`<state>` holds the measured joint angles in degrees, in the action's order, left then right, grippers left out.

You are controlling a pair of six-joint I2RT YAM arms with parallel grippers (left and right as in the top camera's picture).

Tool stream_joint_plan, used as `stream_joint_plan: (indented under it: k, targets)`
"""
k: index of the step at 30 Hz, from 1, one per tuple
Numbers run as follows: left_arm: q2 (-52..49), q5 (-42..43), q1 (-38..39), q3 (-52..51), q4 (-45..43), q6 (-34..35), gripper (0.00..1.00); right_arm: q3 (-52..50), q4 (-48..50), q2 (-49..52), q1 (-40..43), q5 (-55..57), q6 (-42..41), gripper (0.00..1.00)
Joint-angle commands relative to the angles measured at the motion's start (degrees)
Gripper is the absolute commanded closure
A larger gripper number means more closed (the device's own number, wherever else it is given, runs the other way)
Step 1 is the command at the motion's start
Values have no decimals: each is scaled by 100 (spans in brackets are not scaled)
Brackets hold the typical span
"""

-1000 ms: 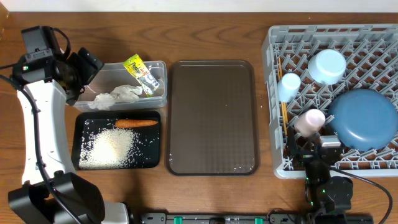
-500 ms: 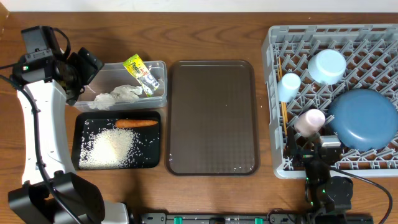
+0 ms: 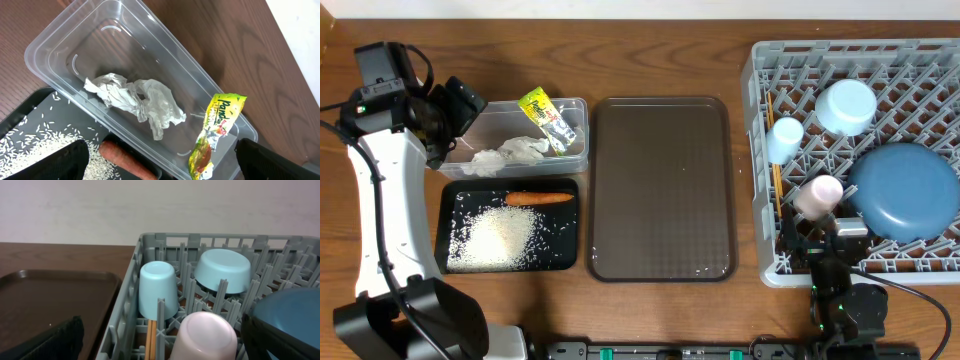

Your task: Sort waste into correct bins and load items into the dishwasher rack

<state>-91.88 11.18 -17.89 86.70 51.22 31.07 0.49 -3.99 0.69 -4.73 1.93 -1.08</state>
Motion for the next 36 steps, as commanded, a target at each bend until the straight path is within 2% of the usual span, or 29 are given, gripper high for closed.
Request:
stream_joint_plan:
  k: [1, 10, 22, 30, 36]
  targets:
    - [398, -76, 31, -28, 22, -96, 4, -20, -11, -39, 4, -24, -103, 1]
    - [1895, -76, 640, -28, 22, -96, 4, -20, -11, -39, 4, -24, -103, 1]
    - [4113, -76, 2544, -31, 22, -96, 4, -20, -11, -39, 4, -24, -103, 1]
    - [5351, -76, 2817, -258, 24, -96, 4, -20, -11, -39, 4, -24, -103, 1]
    - [6411, -232, 2815, -1290, 20, -98, 4, -20, -11, -39, 4, -24, -103, 1]
